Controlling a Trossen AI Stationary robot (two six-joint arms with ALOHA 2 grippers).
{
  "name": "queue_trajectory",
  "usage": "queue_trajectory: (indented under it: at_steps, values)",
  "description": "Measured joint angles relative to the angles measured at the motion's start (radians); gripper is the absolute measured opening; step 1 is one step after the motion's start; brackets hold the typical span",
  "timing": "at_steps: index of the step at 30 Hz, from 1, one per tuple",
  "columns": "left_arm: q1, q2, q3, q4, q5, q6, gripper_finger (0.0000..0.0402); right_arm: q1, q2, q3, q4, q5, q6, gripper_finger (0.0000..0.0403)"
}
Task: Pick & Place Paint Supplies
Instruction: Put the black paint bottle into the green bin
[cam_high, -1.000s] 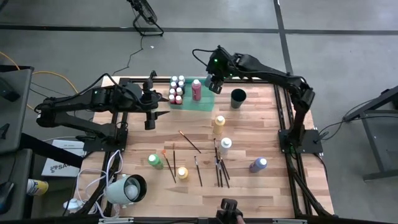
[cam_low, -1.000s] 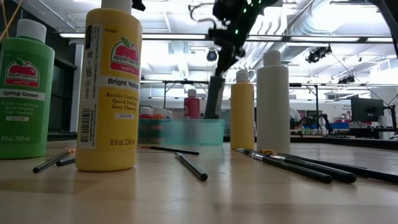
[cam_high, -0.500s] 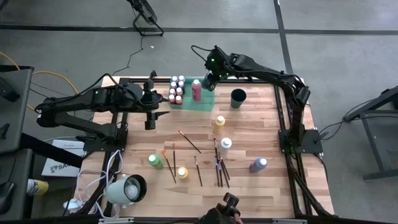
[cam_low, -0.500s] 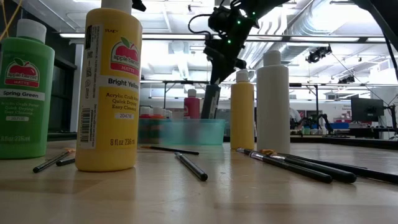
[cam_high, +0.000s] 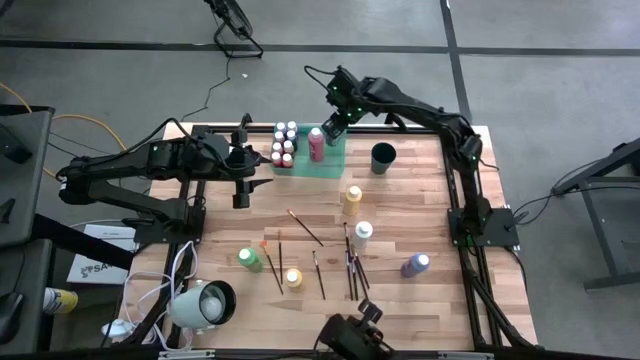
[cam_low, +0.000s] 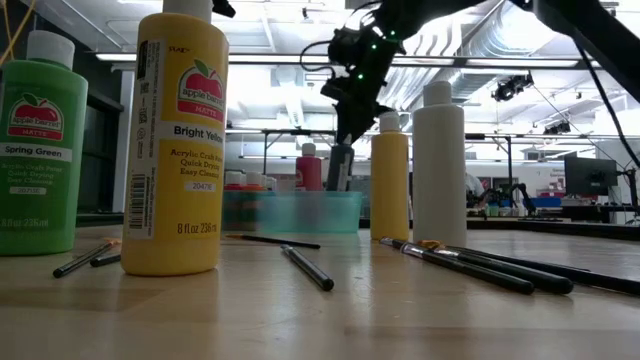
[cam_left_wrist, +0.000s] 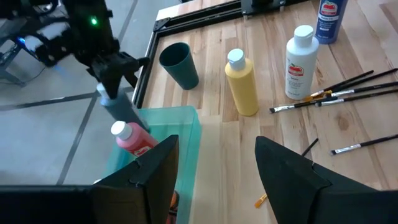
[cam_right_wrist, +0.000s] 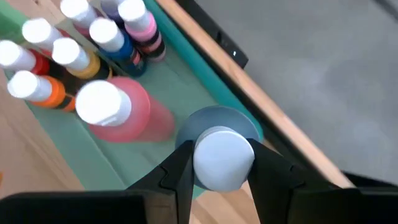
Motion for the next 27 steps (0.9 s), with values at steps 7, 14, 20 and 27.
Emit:
queue_trajectory:
  at_steps: [7, 14, 20, 27]
  values:
    - [0.000, 0.000, 0.000, -0.003, 0.005, -0.007, 0.0207, -0.002, 0.024, 0.001, -0.006, 0.012, 0.023, 0.0115]
    - [0.000, 0.000, 0.000, -0.004, 0.006, -0.005, 0.0207, -0.001, 0.032, 0.001, -0.011, 0.054, 0.030, 0.0115]
    - [0.000, 0.000, 0.000, -0.023, 0.011, -0.004, 0.0207, -0.001, 0.032, 0.001, -0.033, 0.057, 0.046, 0.0117]
    - [0.000, 0.000, 0.000, -0.034, 0.011, -0.004, 0.0207, -0.002, 0.032, 0.001, -0.032, 0.054, 0.050, 0.0121]
